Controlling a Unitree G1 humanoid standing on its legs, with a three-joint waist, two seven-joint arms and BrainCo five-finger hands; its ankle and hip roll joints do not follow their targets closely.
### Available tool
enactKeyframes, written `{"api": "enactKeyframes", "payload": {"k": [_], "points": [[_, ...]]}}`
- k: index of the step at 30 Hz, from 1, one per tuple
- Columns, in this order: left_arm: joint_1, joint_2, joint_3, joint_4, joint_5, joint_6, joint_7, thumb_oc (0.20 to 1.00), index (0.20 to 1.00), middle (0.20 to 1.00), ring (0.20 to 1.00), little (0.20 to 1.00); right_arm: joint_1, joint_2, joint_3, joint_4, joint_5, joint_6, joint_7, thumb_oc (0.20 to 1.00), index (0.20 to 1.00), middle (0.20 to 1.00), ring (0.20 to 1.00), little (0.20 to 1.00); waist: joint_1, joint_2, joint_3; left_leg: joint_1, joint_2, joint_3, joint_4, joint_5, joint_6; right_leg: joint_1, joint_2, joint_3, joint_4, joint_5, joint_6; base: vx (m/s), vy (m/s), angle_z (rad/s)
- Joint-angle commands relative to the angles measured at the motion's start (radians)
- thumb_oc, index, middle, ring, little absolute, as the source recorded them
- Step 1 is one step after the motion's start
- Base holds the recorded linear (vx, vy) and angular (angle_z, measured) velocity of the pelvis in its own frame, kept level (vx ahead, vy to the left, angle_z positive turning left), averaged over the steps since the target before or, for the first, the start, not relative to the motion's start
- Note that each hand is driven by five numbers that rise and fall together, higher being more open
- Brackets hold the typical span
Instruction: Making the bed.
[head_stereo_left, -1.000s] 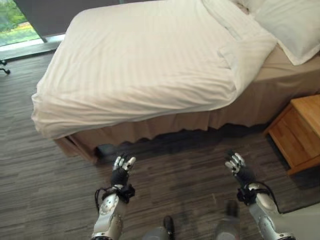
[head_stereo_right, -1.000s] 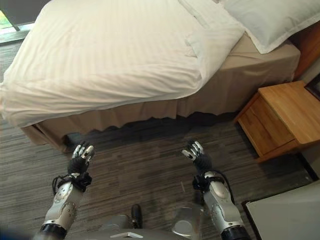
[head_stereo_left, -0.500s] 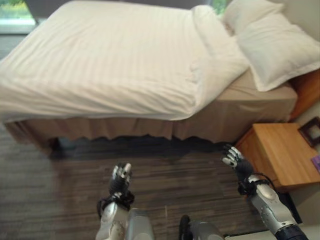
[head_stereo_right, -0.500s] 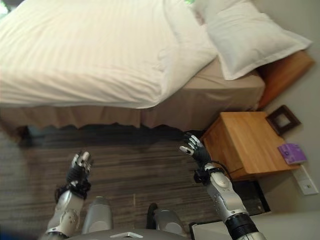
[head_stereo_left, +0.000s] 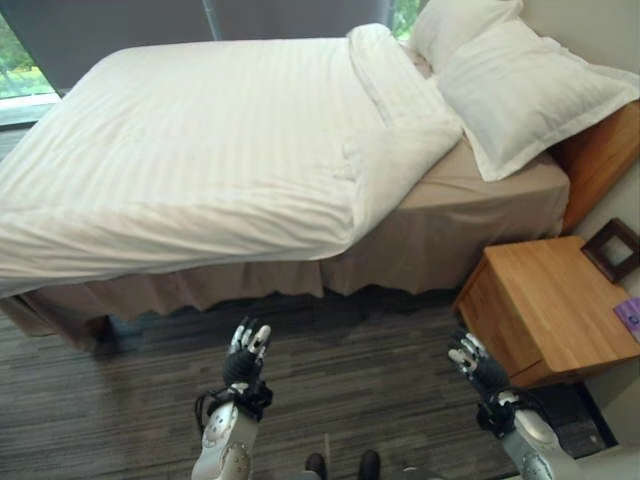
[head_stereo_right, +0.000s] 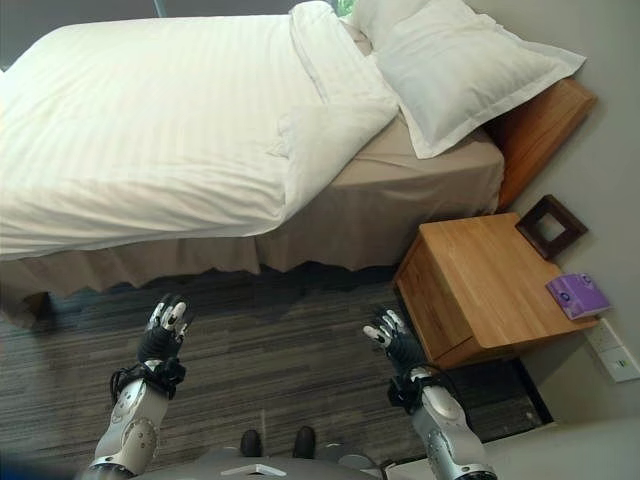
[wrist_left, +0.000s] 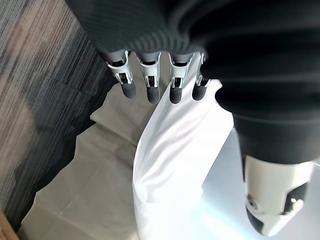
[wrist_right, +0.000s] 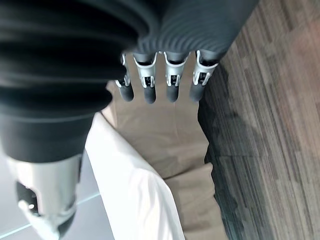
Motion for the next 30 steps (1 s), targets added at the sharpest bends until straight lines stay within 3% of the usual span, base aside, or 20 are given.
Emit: {"api": "enactKeyframes", "payload": {"k": [1,2,3,4,5,9,12,14,18,19,20,21,22,23,24,25,26,27,29,30], "points": [[-0.024,0.033,0.045,-0.025,0.017,-0.041,0.012,1.000,1.000,1.000,1.000,1.000,-0.055,0.006,-0.010,-0.051,-0.011,-0.036,0.009,1.000,1.000,1.000,1.000,1.000,0.022,-0.012,0.016,0.017,-0.035,0.021,0.041,-0.058,0.059,-0.008,-0.168,0.059,0.025,0.056,0.189,-0.05,0.096,0.06],[-0.023,0.036,0.052,-0.024,0.018,-0.045,0.012,1.000,1.000,1.000,1.000,1.000,-0.066,0.009,-0.009,-0.053,-0.026,-0.038,0.010,1.000,1.000,1.000,1.000,1.000,0.030,-0.001,0.037,0.026,-0.034,0.024,0.047,-0.072,0.071,-0.074,-0.194,0.048,0.172,0.060,0.210,-0.05,0.097,-0.01],[-0.023,0.036,0.052,-0.024,0.018,-0.045,0.012,1.000,1.000,1.000,1.000,1.000,-0.066,0.009,-0.009,-0.053,-0.026,-0.038,0.010,1.000,1.000,1.000,1.000,1.000,0.030,-0.001,0.037,0.025,-0.035,0.025,0.047,-0.072,0.071,-0.077,-0.195,0.049,0.176,0.058,0.211,-0.06,0.117,-0.10],[-0.025,0.042,0.056,-0.022,0.024,-0.051,0.018,1.000,1.000,1.000,1.000,1.000,-0.075,0.013,-0.009,-0.051,-0.031,-0.042,0.006,1.000,1.000,1.000,1.000,1.000,0.029,0.002,0.056,0.035,-0.038,0.025,0.050,-0.082,0.079,-0.118,-0.218,0.043,0.261,0.092,0.237,0.02,0.083,-0.11],[-0.024,0.059,0.065,-0.012,0.039,-0.055,0.030,1.000,1.000,1.000,1.000,1.000,-0.091,0.027,-0.003,-0.051,-0.032,-0.046,-0.001,1.000,1.000,1.000,1.000,1.000,0.019,0.009,0.079,0.057,-0.041,0.011,0.050,-0.095,0.084,-0.178,-0.249,0.045,0.331,0.163,0.264,0.07,0.075,-0.08],[-0.023,0.078,0.086,-0.020,0.023,-0.059,0.031,1.000,1.000,1.000,1.000,1.000,-0.105,0.033,0.011,-0.050,-0.033,-0.046,0.003,1.000,1.000,1.000,1.000,1.000,0.011,0.015,0.082,0.095,-0.028,-0.017,0.048,-0.128,0.071,-0.225,-0.287,0.046,0.242,0.182,0.248,0.16,-0.041,0.21],[-0.044,0.091,0.081,-0.025,0.013,-0.061,0.038,1.000,1.000,1.000,1.000,1.000,-0.126,0.027,0.040,-0.051,-0.052,-0.044,0.004,1.000,1.000,1.000,1.000,1.000,-0.004,0.011,0.088,0.143,-0.005,-0.050,0.056,-0.176,0.049,-0.262,-0.308,0.077,0.108,0.217,0.259,0.36,-0.147,0.29],[-0.105,0.097,0.051,-0.018,0.024,-0.075,0.055,1.000,1.000,1.000,1.000,1.000,-0.166,0.030,0.076,-0.031,-0.071,-0.039,0.003,1.000,1.000,1.000,1.000,1.000,-0.020,0.004,0.077,0.213,0.014,-0.064,0.042,-0.210,0.028,-0.288,-0.308,0.058,0.001,0.232,0.276,0.46,-0.187,0.12],[-0.159,0.085,-0.003,-0.028,0.025,-0.079,0.045,1.000,1.000,1.000,1.000,1.000,-0.173,0.022,0.089,-0.032,-0.074,-0.032,0.010,1.000,1.000,1.000,1.000,1.000,-0.051,0.001,0.047,0.294,0.041,-0.080,0.043,-0.243,0.001,-0.285,-0.300,0.035,0.013,0.228,0.280,0.46,-0.179,0.14],[-0.190,0.063,-0.050,-0.034,0.015,-0.070,0.032,1.000,1.000,1.000,1.000,1.000,-0.176,0.019,0.095,-0.020,-0.071,-0.033,0.009,1.000,1.000,1.000,1.000,1.000,-0.071,0.011,0.020,0.301,0.069,-0.093,0.087,-0.214,-0.020,-0.280,-0.275,0.038,0.041,0.211,0.257,0.47,-0.209,0.11],[-0.190,0.063,-0.050,-0.034,0.015,-0.070,0.032,1.000,1.000,1.000,1.000,1.000,-0.175,0.019,0.095,-0.020,-0.071,-0.033,0.009,1.000,1.000,1.000,1.000,1.000,-0.072,0.013,0.019,0.301,0.072,-0.093,0.088,-0.215,-0.021,-0.280,-0.273,0.036,0.042,0.209,0.256,0.47,-0.223,0.33],[-0.206,0.052,-0.078,-0.038,0.014,-0.071,0.026,1.000,1.000,1.000,1.000,1.000,-0.189,0.012,0.107,-0.003,-0.073,-0.036,0.006,1.000,1.000,1.000,1.000,1.000,-0.091,0.027,0.009,0.293,0.095,-0.105,0.153,-0.155,-0.043,-0.286,-0.252,0.044,0.095,0.189,0.234,0.44,-0.243,0.68],[-0.213,0.027,-0.087,-0.045,-0.019,-0.077,0.032,1.000,1.000,1.000,1.000,1.000,-0.216,-0.004,0.124,-0.003,-0.067,-0.037,-0.003,1.000,1.000,1.000,1.000,1.000,-0.095,0.035,0.003,0.210,0.114,-0.097,0.386,-0.006,-0.073,-0.243,-0.225,0.024,0.096,0.153,0.187,0.43,-0.242,0.58],[-0.213,0.028,-0.087,-0.045,-0.019,-0.077,0.032,1.000,1.000,1.000,1.000,1.000,-0.217,-0.003,0.124,-0.003,-0.067,-0.037,-0.003,1.000,1.000,1.000,1.000,1.000,-0.097,0.033,0.001,0.206,0.111,-0.099,0.385,-0.004,-0.073,-0.246,-0.228,0.023,0.096,0.154,0.187,0.44,-0.315,0.43],[-0.214,0.018,-0.092,-0.060,-0.046,-0.075,0.023,1.000,1.000,1.000,1.000,1.000,-0.220,-0.012,0.124,-0.014,-0.038,-0.045,-0.001,1.000,1.000,1.000,1.000,1.000,-0.098,0.022,-0.001,0.147,0.123,-0.081,0.508,0.068,-0.076,-0.200,-0.208,0.011,0.073,0.137,0.160,0.43,-0.484,-0.10],[-0.228,0.016,-0.103,-0.062,-0.060,-0.068,0.009,1.000,1.000,1.000,1.000,1.000,-0.212,-0.027,0.112,-0.026,-0.012,-0.058,-0.005,1.000,1.000,1.000,1.000,1.000,-0.084,-0.014,0.022,0.040,0.176,0.002,0.709,0.103,-0.064,-0.112,-0.178,0.001,0.026,0.105,0.112,0.43,-0.483,-0.16],[-0.228,0.017,-0.103,-0.062,-0.060,-0.068,0.009,1.000,1.000,1.000,1.000,1.000,-0.212,-0.027,0.112,-0.026,-0.012,-0.058,-0.005,1.000,1.000,1.000,1.000,1.000,-0.085,-0.017,0.020,0.037,0.173,0.001,0.708,0.105,-0.063,-0.115,-0.181,0.001,0.026,0.105,0.112,0.50,-0.515,-0.21],[-0.227,0.005,-0.103,-0.058,-0.068,-0.068,0.012,1.000,1.000,1.000,1.000,1.000,-0.194,-0.039,0.093,-0.029,-0.020,-0.063,-0.025,1.000,1.000,1.000,1.000,1.000,-0.074,-0.037,0.032,-0.018,0.191,0.058,0.720,0.091,-0.056,-0.064,-0.169,0.010,0.002,0.071,0.100,0.39,-0.228,-0.23],[-0.225,-0.002,-0.094,-0.048,-0.066,-0.070,0.015,1.000,1.000,1.000,1.000,1.000,-0.180,-0.062,0.066,-0.028,-0.041,-0.064,-0.041,1.000,1.000,1.000,1.000,1.000,-0.058,-0.036,0.043,-0.087,0.207,0.094,0.691,0.060,-0.063,-0.012,-0.163,0.015,-0.005,0.053,0.105,0.43,-0.169,-0.19],[-0.223,-0.001,-0.089,-0.048,-0.064,-0.074,0.016,1.000,1.000,1.000,1.000,1.000,-0.168,-0.065,0.051,-0.038,-0.030,-0.069,-0.043,1.000,1.000,1.000,1.000,1.000,-0.059,-0.033,0.039,-0.111,0.212,0.114,0.614,0.051,-0.060,-0.005,-0.164,0.013,-0.005,0.043,0.111,0.22,-0.036,0.04]]}}
